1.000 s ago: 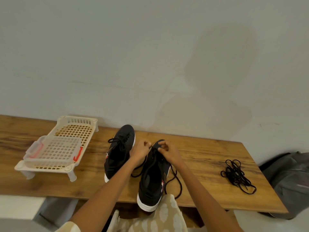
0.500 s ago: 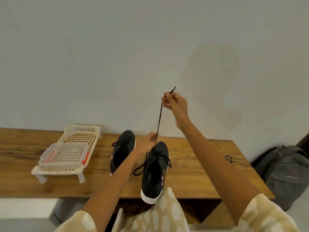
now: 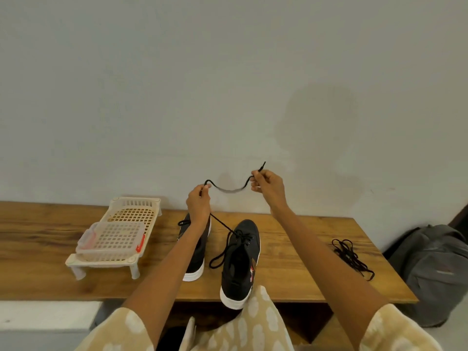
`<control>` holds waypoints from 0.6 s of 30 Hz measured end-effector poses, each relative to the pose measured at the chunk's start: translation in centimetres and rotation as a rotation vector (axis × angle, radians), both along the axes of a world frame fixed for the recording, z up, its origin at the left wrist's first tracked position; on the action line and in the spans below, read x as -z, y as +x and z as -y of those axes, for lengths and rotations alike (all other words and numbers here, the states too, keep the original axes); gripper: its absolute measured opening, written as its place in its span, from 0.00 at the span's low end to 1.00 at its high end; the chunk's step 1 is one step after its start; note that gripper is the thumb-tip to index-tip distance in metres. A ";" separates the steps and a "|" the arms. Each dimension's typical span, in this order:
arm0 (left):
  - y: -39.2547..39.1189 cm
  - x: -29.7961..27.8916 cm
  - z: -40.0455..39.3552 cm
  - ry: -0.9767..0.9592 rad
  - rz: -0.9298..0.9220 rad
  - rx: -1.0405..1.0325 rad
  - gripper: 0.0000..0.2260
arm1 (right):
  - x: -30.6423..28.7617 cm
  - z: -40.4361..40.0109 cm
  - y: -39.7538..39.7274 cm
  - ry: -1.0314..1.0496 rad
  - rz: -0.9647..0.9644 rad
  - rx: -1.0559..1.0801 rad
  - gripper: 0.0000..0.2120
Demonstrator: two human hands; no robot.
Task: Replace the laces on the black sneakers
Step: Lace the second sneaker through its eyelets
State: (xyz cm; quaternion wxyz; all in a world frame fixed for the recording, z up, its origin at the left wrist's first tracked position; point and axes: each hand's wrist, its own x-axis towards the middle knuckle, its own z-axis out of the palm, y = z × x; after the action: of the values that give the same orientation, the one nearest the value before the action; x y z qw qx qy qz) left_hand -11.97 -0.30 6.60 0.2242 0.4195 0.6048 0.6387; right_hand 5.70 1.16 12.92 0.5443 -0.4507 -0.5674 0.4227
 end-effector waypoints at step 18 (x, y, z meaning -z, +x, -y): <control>3.4 3.9 -0.3 -0.343 -0.383 0.459 0.08 | 8.9 0.5 -1.6 -0.108 0.799 -0.173 0.21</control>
State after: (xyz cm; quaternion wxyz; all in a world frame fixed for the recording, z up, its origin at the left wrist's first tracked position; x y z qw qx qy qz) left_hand -8.54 -0.02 2.70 0.3118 0.6132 0.6242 0.3704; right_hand 4.11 0.68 4.00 0.2194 -0.5579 -0.7469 0.2877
